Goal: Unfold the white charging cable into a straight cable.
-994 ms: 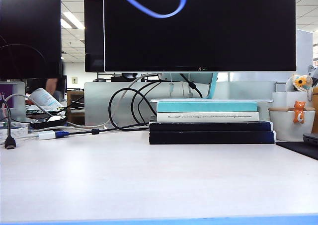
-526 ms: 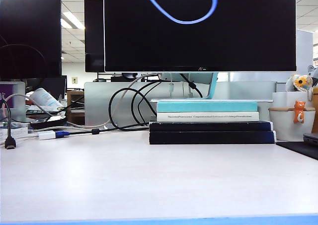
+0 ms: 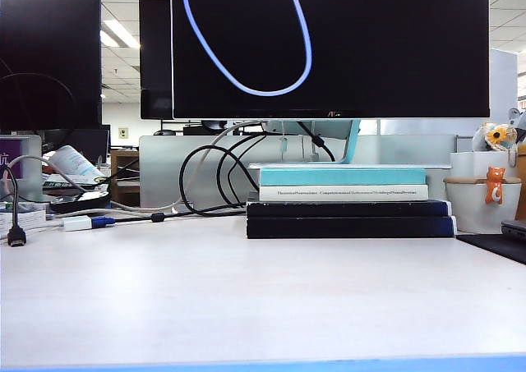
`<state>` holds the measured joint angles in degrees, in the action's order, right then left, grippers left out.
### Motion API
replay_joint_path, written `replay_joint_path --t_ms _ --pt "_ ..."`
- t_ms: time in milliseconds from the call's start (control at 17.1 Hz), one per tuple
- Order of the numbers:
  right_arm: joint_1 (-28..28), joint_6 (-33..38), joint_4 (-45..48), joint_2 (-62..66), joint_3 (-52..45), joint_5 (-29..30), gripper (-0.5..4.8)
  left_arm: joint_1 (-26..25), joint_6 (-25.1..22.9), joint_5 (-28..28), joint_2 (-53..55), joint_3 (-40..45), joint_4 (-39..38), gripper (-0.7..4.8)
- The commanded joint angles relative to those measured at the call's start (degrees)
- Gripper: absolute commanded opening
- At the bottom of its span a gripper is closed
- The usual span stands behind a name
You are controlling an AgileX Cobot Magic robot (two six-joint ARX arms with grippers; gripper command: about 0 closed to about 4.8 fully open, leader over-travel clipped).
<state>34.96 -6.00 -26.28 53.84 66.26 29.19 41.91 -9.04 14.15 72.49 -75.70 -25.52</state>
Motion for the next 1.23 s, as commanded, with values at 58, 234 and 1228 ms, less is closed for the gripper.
replay_joint_path --t_ms 58,234,1228 --pt "0.0 -1.7 0.5 1.6 0.2 -1.2 1.81 0.1 0.9 4.7 -0.4 -0.3 2.8 0.07" --pt "0.1 -1.8 0.8 4.4 0.2 -1.0 0.17 0.1 0.9 5.2 -0.4 -0.3 3.3 0.07" --pt "1.0 -6.0 -2.2 6.2 7.5 -5.9 -0.06 -0.1 -9.0 -25.1 -10.9 -0.2 -6.9 4.79"
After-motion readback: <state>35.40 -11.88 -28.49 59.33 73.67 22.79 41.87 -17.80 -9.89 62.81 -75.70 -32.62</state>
